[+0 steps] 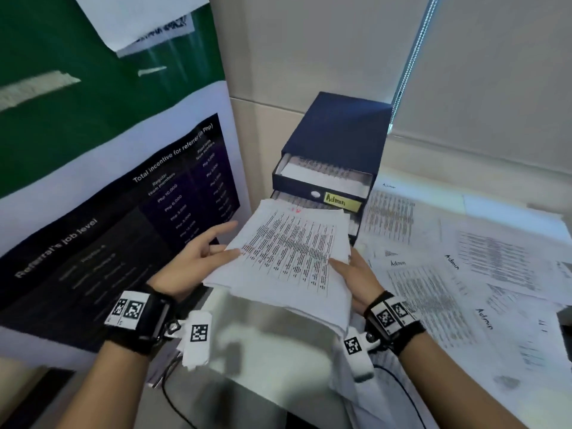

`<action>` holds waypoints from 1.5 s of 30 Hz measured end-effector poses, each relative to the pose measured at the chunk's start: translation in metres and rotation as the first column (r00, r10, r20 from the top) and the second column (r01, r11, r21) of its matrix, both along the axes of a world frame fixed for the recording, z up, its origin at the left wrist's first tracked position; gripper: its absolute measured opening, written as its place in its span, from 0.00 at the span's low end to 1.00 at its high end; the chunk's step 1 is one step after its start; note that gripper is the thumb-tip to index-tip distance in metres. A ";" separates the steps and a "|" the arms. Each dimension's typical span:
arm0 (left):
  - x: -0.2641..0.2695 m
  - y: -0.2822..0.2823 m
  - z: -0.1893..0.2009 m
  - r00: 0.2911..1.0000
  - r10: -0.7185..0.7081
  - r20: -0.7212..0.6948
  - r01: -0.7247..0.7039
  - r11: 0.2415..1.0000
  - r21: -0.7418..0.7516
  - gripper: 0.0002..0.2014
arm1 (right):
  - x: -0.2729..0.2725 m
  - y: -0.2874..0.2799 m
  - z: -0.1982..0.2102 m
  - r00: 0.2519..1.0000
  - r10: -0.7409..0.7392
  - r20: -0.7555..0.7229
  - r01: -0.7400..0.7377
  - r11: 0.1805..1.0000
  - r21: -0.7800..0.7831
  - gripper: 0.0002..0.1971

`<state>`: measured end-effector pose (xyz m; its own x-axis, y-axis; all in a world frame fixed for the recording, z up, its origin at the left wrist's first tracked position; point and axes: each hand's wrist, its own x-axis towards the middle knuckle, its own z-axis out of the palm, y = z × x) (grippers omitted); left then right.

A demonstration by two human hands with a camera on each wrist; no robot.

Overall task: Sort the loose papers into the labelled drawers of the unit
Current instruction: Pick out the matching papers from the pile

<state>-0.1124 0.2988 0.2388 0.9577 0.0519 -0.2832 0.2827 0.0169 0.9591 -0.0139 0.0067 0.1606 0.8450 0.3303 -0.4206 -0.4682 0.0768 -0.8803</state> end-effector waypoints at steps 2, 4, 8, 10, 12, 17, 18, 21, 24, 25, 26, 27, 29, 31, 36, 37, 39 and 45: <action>0.009 -0.003 0.000 1.000 -0.010 -0.008 0.010 1.000 0.022 0.25 | 0.014 0.000 0.010 0.998 -0.049 -0.028 0.049 0.999 -0.007 0.24; 0.024 -0.008 -0.003 1.000 0.001 -0.031 0.000 0.999 0.040 0.25 | 0.036 0.000 0.012 0.993 -0.096 -0.066 0.092 0.994 -0.055 0.26; 0.054 -0.018 -0.017 0.996 0.051 -0.072 -0.048 0.998 0.037 0.31 | 0.065 -0.008 -0.002 0.983 -0.151 -0.101 0.128 0.970 -0.206 0.44; 0.067 -0.019 -0.022 0.991 0.115 -0.070 -0.114 0.993 0.013 0.30 | 0.058 -0.006 0.002 0.988 -0.081 -0.133 0.060 0.986 -0.156 0.36; 0.080 -0.023 -0.026 0.985 0.158 -0.068 -0.157 0.988 0.007 0.22 | 0.052 -0.007 0.008 0.991 -0.019 -0.131 -0.001 0.988 -0.153 0.28; 0.117 -0.030 -0.048 0.972 0.234 -0.015 -0.227 0.956 0.187 0.19 | 0.054 -0.007 0.008 0.990 0.048 -0.133 -0.072 0.981 -0.180 0.13; 0.126 -0.031 -0.054 0.968 0.249 0.009 -0.245 0.944 0.222 0.18 | 0.055 -0.004 0.011 0.981 0.088 -0.172 -0.112 0.984 -0.135 0.07; 0.149 -0.036 -0.066 0.956 0.283 0.083 -0.290 0.854 0.432 0.16 | 0.073 0.003 0.018 0.986 0.070 -0.150 -0.089 0.988 -0.129 0.05; 0.159 -0.051 -0.069 0.940 0.190 0.282 -0.340 0.570 0.748 0.14 | 0.104 0.007 0.019 0.989 -0.102 -0.105 0.085 0.985 -0.152 0.04; 0.161 -0.057 -0.070 0.936 0.087 0.340 -0.336 0.499 0.798 0.12 | 0.113 0.009 0.019 0.983 -0.152 -0.106 0.136 0.980 -0.146 0.05; 0.164 -0.065 -0.070 0.938 -0.049 0.344 -0.281 0.474 0.834 0.11 | 0.121 0.011 0.016 0.977 -0.182 -0.115 0.167 0.978 -0.127 0.08; 0.166 -0.074 -0.070 0.934 -0.189 0.303 -0.184 0.474 0.861 0.13 | 0.128 0.013 0.015 0.975 -0.182 -0.126 0.168 0.979 -0.115 0.12; 0.171 -0.090 -0.080 0.908 -0.393 0.147 0.042 0.435 0.900 0.23 | 0.136 0.018 0.009 0.980 -0.148 -0.132 0.137 0.986 -0.095 0.17; 0.178 -0.099 -0.092 0.889 -0.458 0.004 0.162 0.324 0.932 0.30 | 0.140 0.016 0.006 0.983 -0.105 -0.153 0.096 0.993 -0.066 0.18; 0.200 -0.104 -0.107 0.889 -0.417 -0.189 0.281 0.169 0.945 0.32 | 0.132 -0.043 0.006 0.976 -0.005 -0.216 0.045 0.983 0.180 0.15; 0.204 -0.106 -0.108 0.886 -0.412 -0.213 0.302 0.165 0.939 0.30 | 0.128 -0.066 -0.001 0.974 -0.050 -0.219 0.086 0.984 0.155 0.15; 0.211 -0.110 -0.107 0.889 -0.396 -0.230 0.312 0.156 0.937 0.27 | 0.118 -0.115 -0.024 0.956 -0.202 -0.214 0.204 0.979 -0.012 0.14; 0.196 -0.179 -0.086 0.789 -0.510 0.343 -0.082 0.466 0.881 0.10 | 0.075 -0.263 -0.113 0.982 -0.149 -0.116 -0.088 0.181 -0.979 0.39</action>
<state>0.0836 0.1197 0.1524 0.9238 -0.2590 0.2819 -0.3622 -0.8298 0.4246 0.0610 -0.2564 0.0481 0.7305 -0.4750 -0.4907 -0.6137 -0.7718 -0.1664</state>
